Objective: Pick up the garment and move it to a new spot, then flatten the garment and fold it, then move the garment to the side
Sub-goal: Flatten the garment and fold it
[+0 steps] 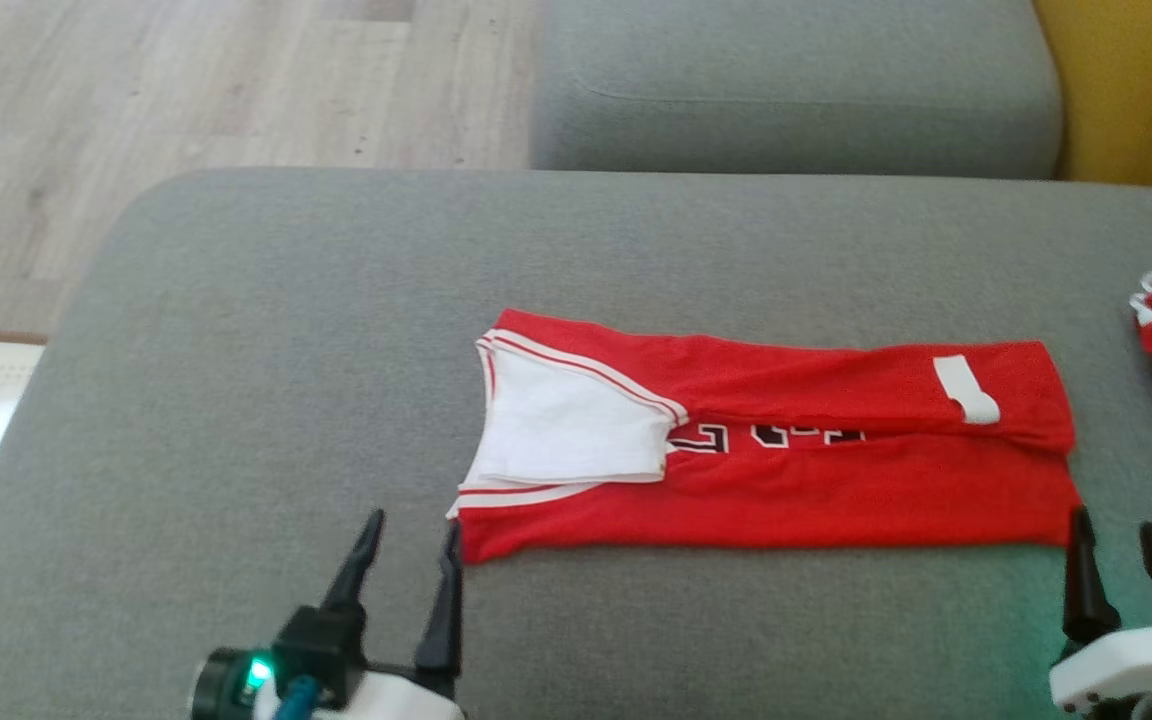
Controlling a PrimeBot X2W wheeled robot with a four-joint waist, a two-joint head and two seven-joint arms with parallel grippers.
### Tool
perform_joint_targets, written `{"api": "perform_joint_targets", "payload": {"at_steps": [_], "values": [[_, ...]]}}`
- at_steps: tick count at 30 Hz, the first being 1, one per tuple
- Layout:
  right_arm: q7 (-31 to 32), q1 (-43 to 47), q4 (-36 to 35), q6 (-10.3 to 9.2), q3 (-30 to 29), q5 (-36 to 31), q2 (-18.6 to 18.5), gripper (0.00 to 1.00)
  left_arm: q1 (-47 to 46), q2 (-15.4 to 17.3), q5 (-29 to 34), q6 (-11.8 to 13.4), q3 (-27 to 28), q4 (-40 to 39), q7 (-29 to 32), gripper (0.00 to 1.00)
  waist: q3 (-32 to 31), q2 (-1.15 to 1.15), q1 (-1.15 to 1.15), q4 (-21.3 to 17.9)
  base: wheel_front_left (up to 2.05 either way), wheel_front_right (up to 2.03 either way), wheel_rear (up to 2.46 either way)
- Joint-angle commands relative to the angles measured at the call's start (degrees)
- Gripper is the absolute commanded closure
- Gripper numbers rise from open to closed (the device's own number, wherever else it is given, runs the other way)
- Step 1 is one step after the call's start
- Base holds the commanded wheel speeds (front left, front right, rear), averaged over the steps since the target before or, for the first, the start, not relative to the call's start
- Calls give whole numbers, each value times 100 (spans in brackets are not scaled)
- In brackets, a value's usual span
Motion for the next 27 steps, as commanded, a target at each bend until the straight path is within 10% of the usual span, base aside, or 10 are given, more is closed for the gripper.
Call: {"api": "perform_joint_targets", "payload": {"at_steps": [1,27], "values": [[-75,-141,-119,-5,46,-20,-89,0,-136,-67,69,-35,229,-203,-69,0,-37,0,0,76,0,0,0],[1416,-2303,1983,-5,-1579,-1279,-581,0,-376,-677,892,-600,243,-217,-70,0,955,0,0,810,0,0,0]]}}
